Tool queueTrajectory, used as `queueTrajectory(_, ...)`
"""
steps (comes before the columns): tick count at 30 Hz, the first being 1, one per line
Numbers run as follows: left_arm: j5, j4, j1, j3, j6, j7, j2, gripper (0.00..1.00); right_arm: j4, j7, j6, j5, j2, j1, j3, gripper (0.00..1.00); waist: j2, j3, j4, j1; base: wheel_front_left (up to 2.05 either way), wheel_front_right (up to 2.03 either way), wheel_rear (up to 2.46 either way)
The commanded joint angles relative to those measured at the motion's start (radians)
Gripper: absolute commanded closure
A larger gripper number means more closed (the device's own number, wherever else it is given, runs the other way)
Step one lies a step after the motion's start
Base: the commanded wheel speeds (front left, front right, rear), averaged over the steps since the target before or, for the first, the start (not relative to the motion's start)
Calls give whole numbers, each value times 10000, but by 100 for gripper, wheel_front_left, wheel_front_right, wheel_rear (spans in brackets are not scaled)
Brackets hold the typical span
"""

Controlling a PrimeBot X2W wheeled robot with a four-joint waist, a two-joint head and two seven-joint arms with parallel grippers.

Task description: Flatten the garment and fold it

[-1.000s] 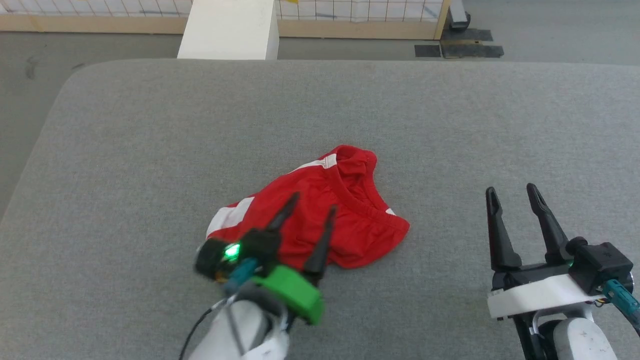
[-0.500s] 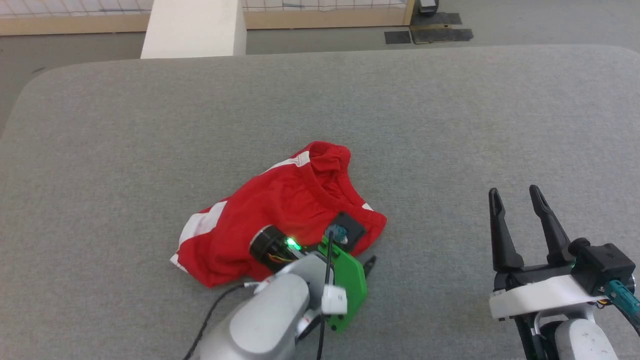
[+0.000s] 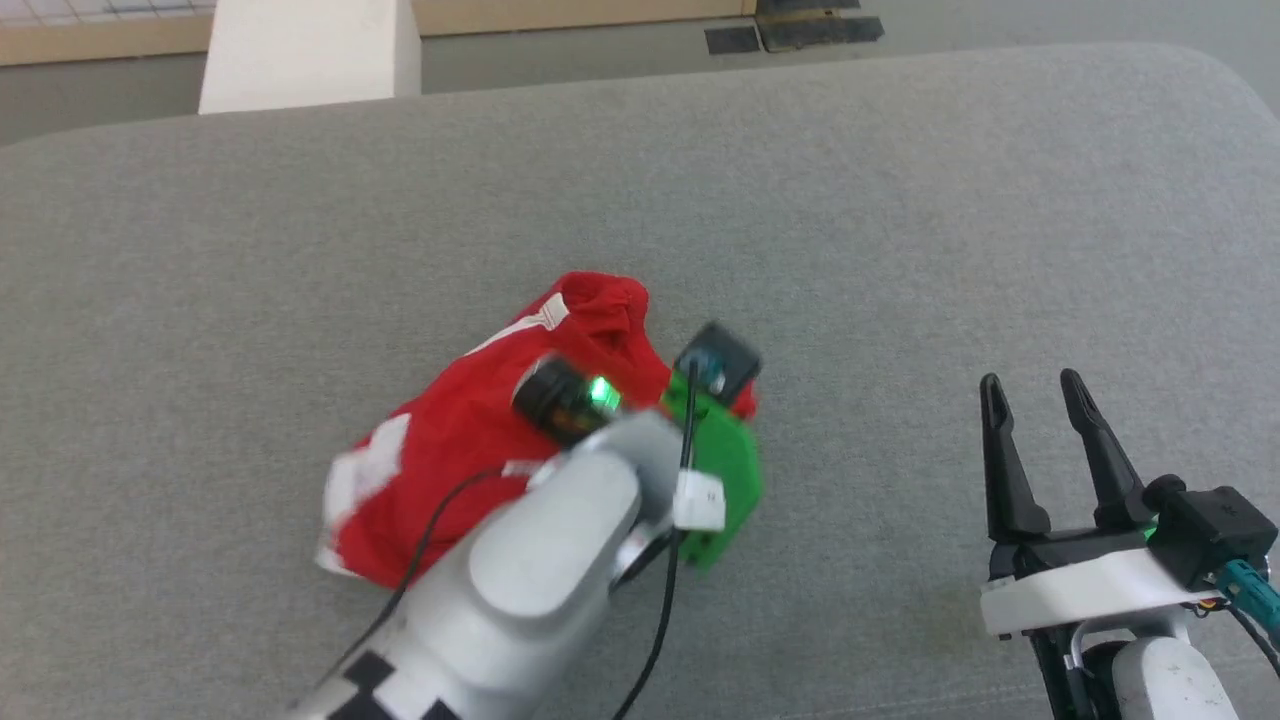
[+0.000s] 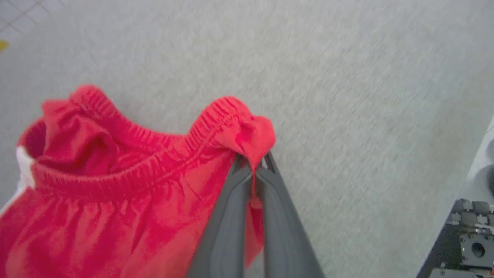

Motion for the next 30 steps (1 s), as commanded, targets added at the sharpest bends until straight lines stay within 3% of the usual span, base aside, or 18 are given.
queueTrajectory(1,-230,-365,-478,19,-30,-479,1,100,-1,-59,-17,53,9,-87,-3,0,0,108,-115,0,0,0,0)
queueTrajectory(7,-1603,-2102,-1767,-37,343,-2932,0,100,70,-59,-17,80,9,-122,-14,0,0,80,-180,0,0,0,0)
queueTrajectory(10,-2509,-2790,-2335,130,853,-4257,0,100,118,-59,-17,69,9,-101,-19,0,0,-38,-148,0,0,0,0)
queueTrajectory(13,-3095,-2832,-2577,443,1630,-5118,0,100,131,-59,-17,57,9,-58,-57,0,0,-187,-66,0,0,0,0)
queueTrajectory(18,-3410,-1723,-1893,792,2551,-5253,157,100,63,-59,-17,16,9,80,-179,0,0,-338,202,0,0,0,0)
queueTrajectory(30,-4533,1323,1154,1438,3536,-4959,1166,100,31,-59,-17,-125,9,138,-31,0,0,-478,628,0,0,0,0)
